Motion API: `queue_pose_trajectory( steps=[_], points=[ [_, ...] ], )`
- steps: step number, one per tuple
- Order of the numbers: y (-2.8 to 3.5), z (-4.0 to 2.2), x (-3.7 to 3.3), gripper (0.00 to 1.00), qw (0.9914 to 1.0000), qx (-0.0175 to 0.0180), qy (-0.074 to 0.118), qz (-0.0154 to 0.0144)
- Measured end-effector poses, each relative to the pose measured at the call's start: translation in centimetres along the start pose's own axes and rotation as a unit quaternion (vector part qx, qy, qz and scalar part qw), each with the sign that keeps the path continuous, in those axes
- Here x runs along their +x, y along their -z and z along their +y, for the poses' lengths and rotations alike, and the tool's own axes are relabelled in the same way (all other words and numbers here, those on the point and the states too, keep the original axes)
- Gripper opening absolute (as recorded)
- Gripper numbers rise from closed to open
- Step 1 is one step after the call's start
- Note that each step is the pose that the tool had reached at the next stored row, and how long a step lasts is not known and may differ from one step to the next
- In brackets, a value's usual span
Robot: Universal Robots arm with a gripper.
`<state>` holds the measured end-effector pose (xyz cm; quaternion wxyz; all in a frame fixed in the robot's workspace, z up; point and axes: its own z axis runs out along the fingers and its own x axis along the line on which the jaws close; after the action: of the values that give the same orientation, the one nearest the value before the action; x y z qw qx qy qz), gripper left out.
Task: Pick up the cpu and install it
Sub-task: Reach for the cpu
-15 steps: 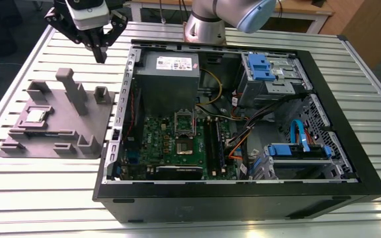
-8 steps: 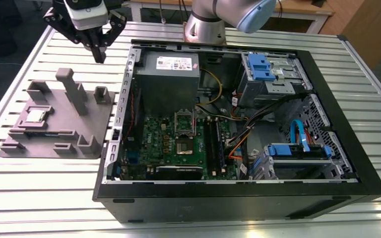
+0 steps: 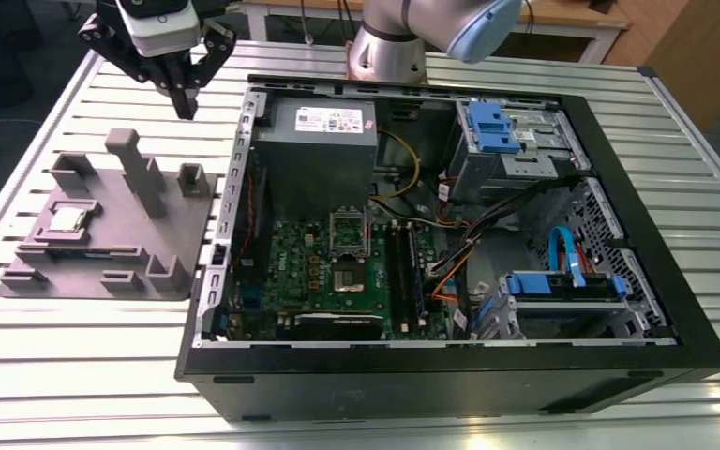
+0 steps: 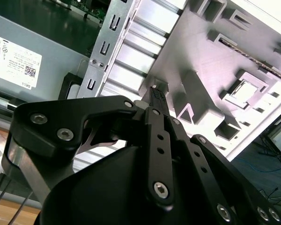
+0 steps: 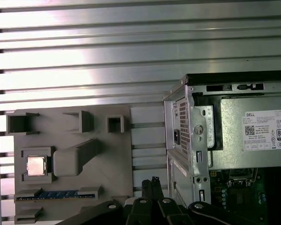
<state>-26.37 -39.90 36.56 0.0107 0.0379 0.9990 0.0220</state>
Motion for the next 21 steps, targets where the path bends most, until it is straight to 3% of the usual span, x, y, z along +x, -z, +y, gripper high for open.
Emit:
queue_pose_trajectory(
  steps=[21],
  points=[
    [0.00,-0.03,0.42,0.11,1.00000,0.0000,0.000,0.0000]
  ],
)
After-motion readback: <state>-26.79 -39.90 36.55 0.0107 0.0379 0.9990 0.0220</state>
